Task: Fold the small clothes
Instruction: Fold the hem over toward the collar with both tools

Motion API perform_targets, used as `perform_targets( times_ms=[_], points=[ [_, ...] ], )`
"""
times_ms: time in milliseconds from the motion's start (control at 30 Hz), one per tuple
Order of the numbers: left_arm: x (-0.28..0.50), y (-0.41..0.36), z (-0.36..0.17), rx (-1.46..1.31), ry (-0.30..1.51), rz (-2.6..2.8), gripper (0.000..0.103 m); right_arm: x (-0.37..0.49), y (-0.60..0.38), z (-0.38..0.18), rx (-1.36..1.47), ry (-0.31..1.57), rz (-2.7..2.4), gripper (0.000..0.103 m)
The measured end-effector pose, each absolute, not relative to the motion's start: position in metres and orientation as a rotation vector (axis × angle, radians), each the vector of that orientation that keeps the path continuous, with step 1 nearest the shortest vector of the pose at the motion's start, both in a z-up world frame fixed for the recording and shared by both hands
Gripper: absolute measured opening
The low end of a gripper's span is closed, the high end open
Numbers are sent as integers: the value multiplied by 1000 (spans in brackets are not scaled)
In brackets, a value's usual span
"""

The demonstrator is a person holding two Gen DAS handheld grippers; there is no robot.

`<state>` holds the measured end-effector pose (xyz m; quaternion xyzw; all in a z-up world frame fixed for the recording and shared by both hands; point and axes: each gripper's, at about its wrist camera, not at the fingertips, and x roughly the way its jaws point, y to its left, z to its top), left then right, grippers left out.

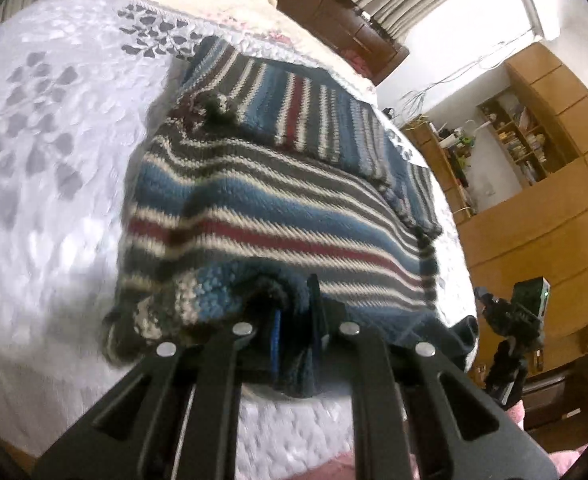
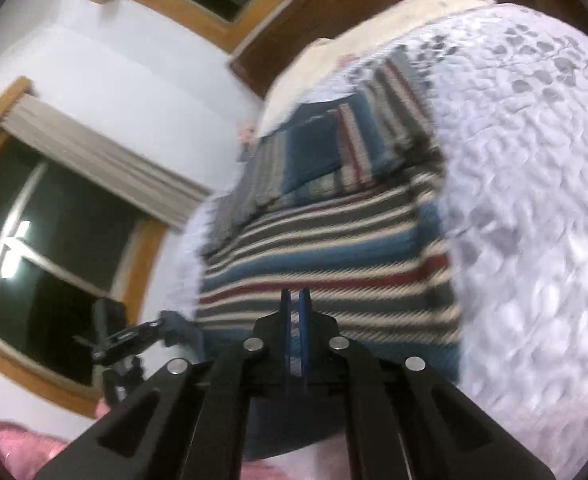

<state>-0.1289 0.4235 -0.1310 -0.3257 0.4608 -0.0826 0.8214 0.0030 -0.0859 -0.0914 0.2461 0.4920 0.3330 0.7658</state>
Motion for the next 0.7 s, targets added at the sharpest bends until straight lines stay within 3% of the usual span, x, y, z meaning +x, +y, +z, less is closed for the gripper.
perform_targets(
  times_ms=[167, 233, 267, 300, 633, 700],
  points=[
    [-109, 432, -153, -774, 1010, -165, 9, 9, -80, -100, 468, 1132, 701, 11],
    [-107, 431, -156, -775, 1015, -168, 10, 2, -75, -99, 387, 1141, 702, 29],
    [-106, 431, -158, -778, 1020, -171, 10, 0, -72, -99, 351, 1147, 708, 51],
    [-106, 432, -159, -781, 1023, -172, 10, -1, -67, -99, 322, 1147, 710, 57],
    [-107, 433, -158, -779, 1031, -161, 10, 7, -12, -147, 32, 1299, 812, 57],
    [-108, 433, -158, -780, 1031, -157, 10, 5, -1, -160, -38, 1340, 831, 51]
  ],
)
